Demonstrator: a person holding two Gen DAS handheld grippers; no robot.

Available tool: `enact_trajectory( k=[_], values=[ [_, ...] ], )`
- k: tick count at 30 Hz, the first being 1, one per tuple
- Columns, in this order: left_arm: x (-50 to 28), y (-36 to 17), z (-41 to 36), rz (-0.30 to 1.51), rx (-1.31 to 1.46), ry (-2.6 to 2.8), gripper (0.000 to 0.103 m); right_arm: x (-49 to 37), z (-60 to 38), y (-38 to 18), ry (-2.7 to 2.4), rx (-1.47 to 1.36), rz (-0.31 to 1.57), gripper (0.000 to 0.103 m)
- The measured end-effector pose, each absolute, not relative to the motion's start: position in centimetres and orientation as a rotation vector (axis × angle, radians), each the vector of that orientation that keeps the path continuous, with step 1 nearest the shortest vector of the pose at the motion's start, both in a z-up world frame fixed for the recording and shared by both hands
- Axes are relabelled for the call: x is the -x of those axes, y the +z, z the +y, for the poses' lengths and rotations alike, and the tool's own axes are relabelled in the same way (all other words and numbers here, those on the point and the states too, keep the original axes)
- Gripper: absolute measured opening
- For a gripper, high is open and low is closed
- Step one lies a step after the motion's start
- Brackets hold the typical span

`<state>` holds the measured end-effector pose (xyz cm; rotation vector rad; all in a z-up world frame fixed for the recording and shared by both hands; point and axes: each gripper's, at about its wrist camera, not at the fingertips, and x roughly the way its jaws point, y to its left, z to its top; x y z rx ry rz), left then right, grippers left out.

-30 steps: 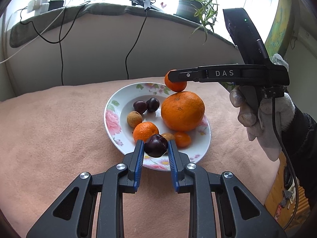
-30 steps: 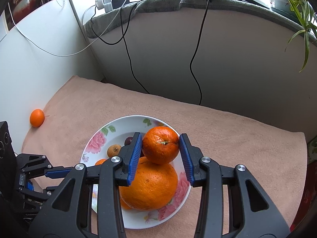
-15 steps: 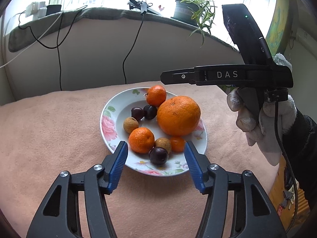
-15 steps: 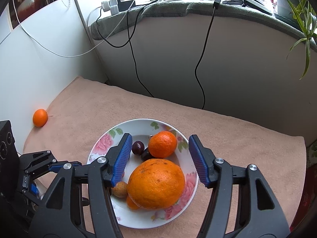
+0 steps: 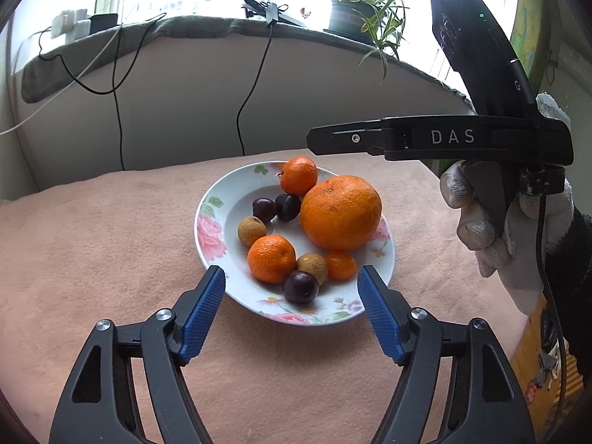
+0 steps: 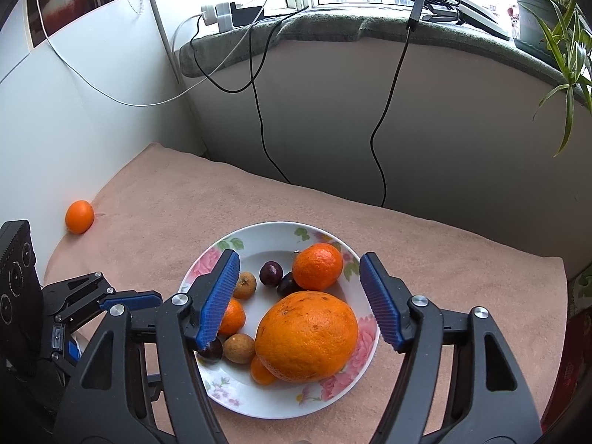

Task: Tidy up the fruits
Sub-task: 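Lower the cherry and mandarin into the plate and open both tools, then move both tools away from the plate toward the large orange by the wall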

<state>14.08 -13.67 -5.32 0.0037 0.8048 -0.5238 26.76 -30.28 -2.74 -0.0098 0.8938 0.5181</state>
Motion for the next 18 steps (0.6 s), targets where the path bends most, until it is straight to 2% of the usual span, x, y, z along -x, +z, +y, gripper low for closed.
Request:
enact_trajectory(
  k=[8,11,12,18],
  values=[
    [-13.7,-4.7,-13.0,0.792,-0.011,-0.488,0.076,-26.2,-29.9,-2.3,0.509,0.006,0.89,0.071],
    [-13.5,-4.5,-12.5,0.788,-0.01,-0.476,0.077,-25.8,-29.8,-1.9,0.507,-0.01,0.868,0.088],
    [-13.4,-4.4,-12.4,0.786,-0.009,-0.474,0.077,-25.7,-29.8,-1.8,0.511,-0.019,0.858,0.091],
    [-12.9,-3.9,-11.2,0.772,0.003,-0.457,0.077,-25.3,-29.1,-1.1,0.507,-0.036,0.851,0.091]
  ],
)
